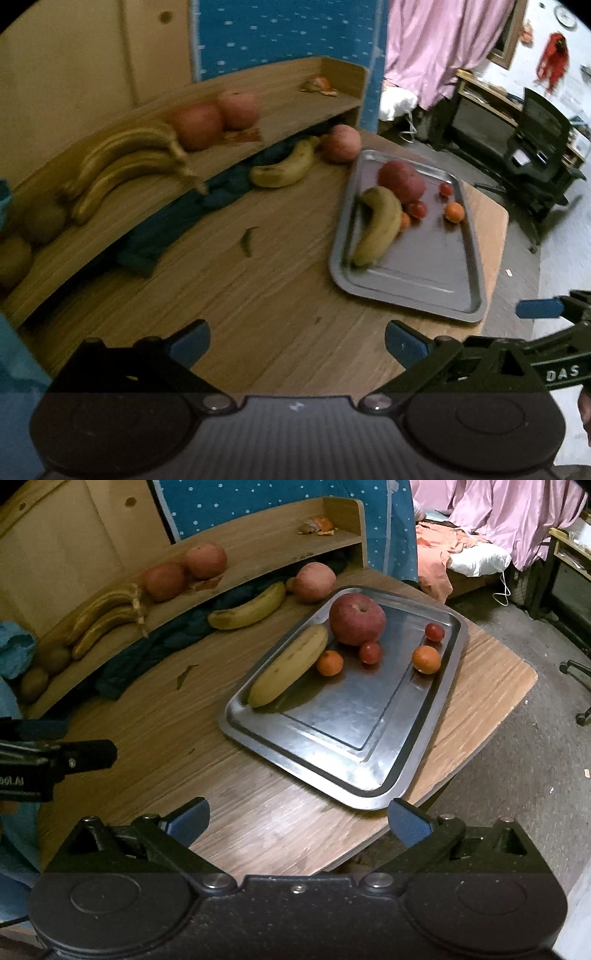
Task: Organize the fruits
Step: 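Withdraw both tools from the tray back toward the desk fruit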
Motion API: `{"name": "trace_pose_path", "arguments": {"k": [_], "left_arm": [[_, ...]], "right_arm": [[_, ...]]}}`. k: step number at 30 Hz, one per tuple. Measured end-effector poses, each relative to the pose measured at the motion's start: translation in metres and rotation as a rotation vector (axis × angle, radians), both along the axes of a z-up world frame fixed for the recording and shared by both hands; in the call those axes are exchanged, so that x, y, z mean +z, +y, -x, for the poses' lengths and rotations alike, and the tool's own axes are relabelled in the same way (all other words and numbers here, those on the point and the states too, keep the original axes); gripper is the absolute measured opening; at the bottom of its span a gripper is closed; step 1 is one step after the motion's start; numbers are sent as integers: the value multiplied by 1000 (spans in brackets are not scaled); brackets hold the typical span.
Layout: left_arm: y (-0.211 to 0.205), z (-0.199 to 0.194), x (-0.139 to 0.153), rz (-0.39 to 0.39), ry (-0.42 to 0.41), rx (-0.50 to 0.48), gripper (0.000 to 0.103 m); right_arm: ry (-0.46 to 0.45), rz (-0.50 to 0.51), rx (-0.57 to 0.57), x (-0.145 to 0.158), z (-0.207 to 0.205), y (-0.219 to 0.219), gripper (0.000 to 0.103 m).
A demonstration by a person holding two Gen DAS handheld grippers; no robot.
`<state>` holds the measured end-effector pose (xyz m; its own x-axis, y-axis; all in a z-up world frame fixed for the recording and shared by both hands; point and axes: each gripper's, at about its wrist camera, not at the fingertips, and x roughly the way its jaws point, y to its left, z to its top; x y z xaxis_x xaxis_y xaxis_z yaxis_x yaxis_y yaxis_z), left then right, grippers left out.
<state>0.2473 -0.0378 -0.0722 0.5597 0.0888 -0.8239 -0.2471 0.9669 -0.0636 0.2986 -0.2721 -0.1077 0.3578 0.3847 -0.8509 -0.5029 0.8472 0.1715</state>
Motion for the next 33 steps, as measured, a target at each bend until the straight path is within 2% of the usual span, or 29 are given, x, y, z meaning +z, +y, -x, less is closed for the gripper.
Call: {"name": "trace_pose_path", "arguments": {"k": [9,17,24,33], "left_arm": [[25,17,2,-10,-10,108,103],[39,20,3,-12,-12,160,103],[46,10,1,-28,12,232,103],[54,-17,-5,2,14,280,103]], "right_arm": [[-24,-2,36,11,8,16,102],[-46,1,98,19,-1,36,102],[-61,-10,157,22,-21,49,102],[-77,1,234,22,-57,65,102]]}}
